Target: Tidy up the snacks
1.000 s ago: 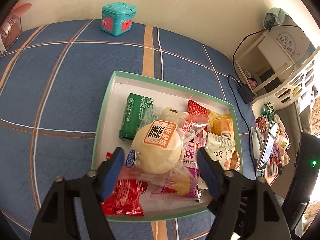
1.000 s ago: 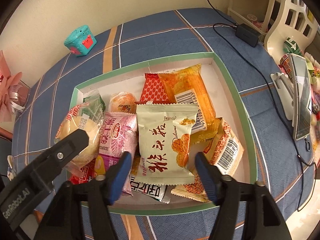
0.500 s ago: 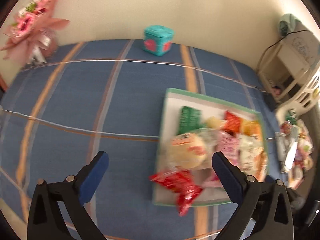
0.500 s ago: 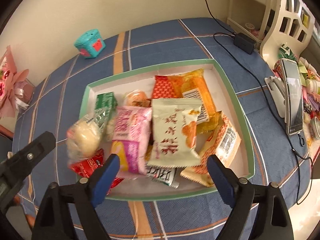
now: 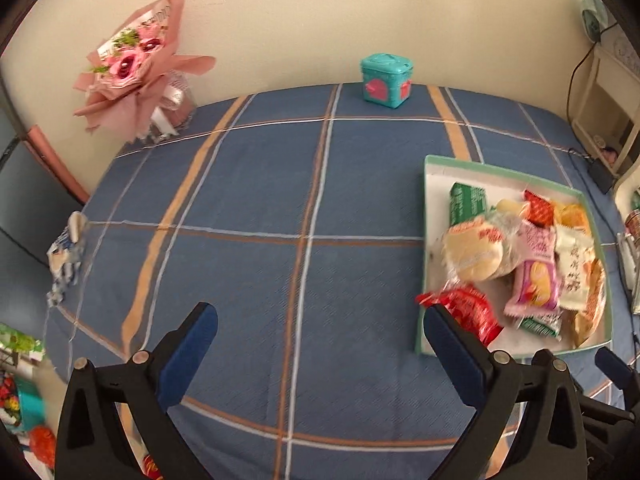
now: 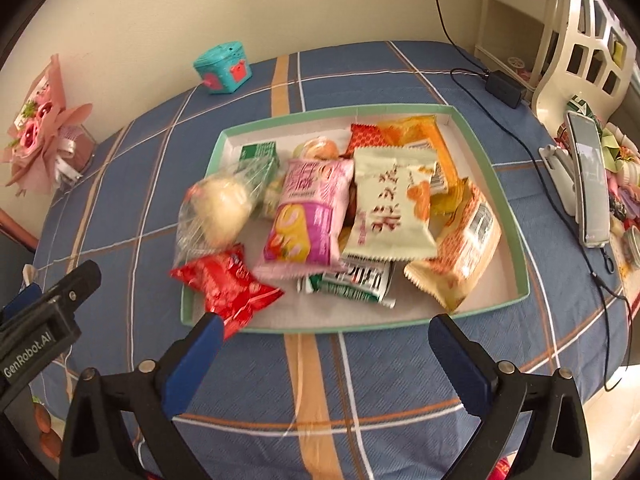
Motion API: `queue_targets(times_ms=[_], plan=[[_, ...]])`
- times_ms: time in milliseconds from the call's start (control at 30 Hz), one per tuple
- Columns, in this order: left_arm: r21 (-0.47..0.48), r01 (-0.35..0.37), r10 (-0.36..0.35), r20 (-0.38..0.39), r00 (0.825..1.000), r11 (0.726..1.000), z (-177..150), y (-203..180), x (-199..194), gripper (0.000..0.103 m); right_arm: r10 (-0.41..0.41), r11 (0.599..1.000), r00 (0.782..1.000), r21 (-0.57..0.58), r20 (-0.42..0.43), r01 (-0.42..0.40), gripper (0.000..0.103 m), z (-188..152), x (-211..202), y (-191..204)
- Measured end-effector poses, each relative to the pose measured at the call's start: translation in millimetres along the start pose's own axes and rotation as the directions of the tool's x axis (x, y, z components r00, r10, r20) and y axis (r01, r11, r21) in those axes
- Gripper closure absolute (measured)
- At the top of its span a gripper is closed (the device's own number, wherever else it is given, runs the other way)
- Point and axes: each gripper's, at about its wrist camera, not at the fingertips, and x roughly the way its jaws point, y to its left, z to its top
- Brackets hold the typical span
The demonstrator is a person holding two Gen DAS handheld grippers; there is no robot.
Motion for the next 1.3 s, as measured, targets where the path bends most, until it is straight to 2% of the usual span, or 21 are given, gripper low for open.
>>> queue_targets(times_ms=[67,133,333,800,1300], plan=[[0.011,-0.021,0.021,0.003,1.000,1.000,-5,0,-2,0.000,0.005,1.000,1.000,-0.005,0.001,-0.005,0.000,-4,-1,2],[0.016,-0.011,0.011,0.000,1.000,1.000,-12,4,-3,0.000,0.007,1.000,1.000,-0.012,0.001,-0.007,0.000,-6,-2,4],[0.001,-0.027,0.027,-0.046,0.999,1.000,-29,20,2,0.000,0.013,1.000,1.000,-0.016,0.013,-0.013,0.000,-8,-6,6],[-0.065,0.045,-0.052,-0.096,0.994,0.997,-29,33,10,0.000,0.007,0.998,1.000,-0.062,0.002,-0.007,0.000,-6,-5,16],[-0.084,0.048,-0.056,-0.097,0.994,0.995,-27,41,12,0.000,0.002,0.998,1.000,-0.056,0.005,-0.002,0.000,-4,-7,17]])
